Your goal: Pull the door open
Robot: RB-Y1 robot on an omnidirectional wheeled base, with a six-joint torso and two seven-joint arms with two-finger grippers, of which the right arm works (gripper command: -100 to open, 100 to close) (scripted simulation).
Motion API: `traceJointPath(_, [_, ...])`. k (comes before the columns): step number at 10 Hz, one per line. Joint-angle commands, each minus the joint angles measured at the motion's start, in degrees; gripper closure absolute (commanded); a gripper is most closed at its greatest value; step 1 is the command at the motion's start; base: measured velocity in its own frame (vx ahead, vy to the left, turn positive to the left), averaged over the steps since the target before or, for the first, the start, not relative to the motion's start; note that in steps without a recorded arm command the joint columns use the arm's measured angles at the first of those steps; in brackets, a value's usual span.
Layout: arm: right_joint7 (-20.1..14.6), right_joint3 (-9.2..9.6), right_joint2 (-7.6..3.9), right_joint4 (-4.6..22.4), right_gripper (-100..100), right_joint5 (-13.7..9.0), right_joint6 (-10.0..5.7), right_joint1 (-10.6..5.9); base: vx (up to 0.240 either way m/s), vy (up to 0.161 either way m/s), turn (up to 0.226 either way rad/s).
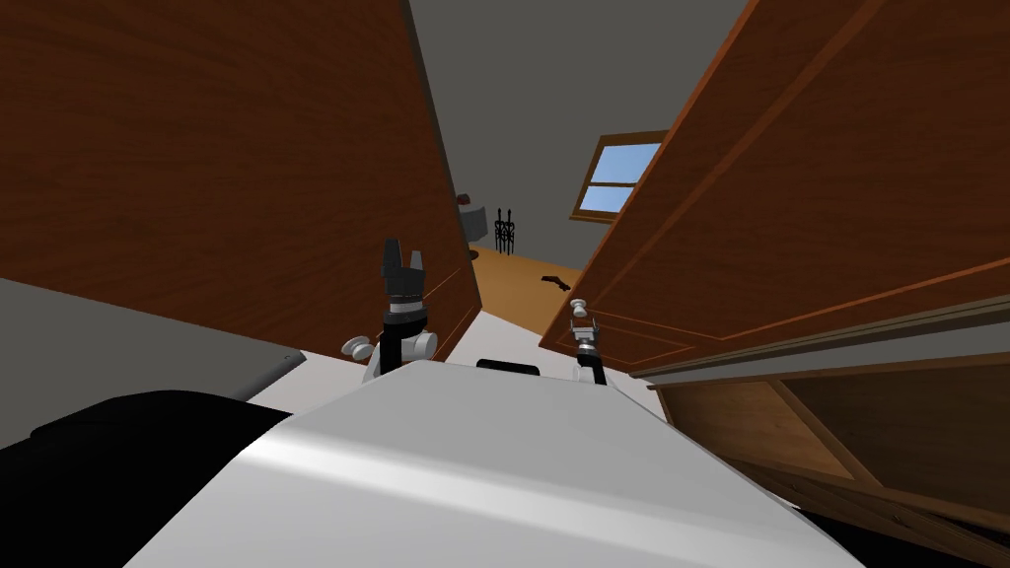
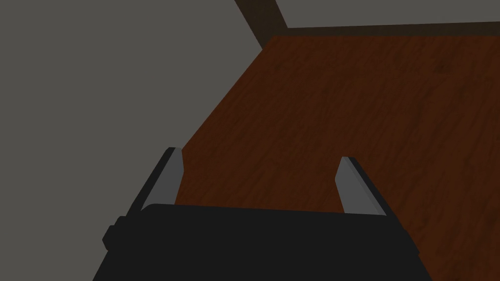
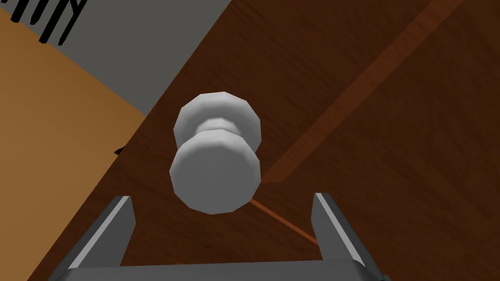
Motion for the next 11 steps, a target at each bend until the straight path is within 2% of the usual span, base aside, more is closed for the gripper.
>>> traceJointPath(1, [-1.7,0.32,0.08,-0.1,-100,-0.5,0.06,-0.03,-0.038,-0.006,0.007])
traceJointPath(3, [-5.5,1.55,0.33,-0.6,-100,-2.5,0.39,-0.16,-0.055,-0.010,0.015])
traceJointPath(4, [-6.4,1.55,0.33,-0.6,-100,-2.5,0.39,-0.16,-0.059,-0.007,0.007])
traceJointPath(5, [-8.5,2.15,0.46,-0.9,-100,-3.5,0.54,-0.22,-0.060,-0.009,0.010])
traceJointPath(6, [-8.8,2.15,0.46,-0.9,-100,-3.5,0.54,-0.22,-0.048,-0.009,0.006])
traceJointPath(11, [-17.2,4.39,0.91,-1.7,-100,-7.1,1.12,-0.44,-0.058,-0.016,0.012])
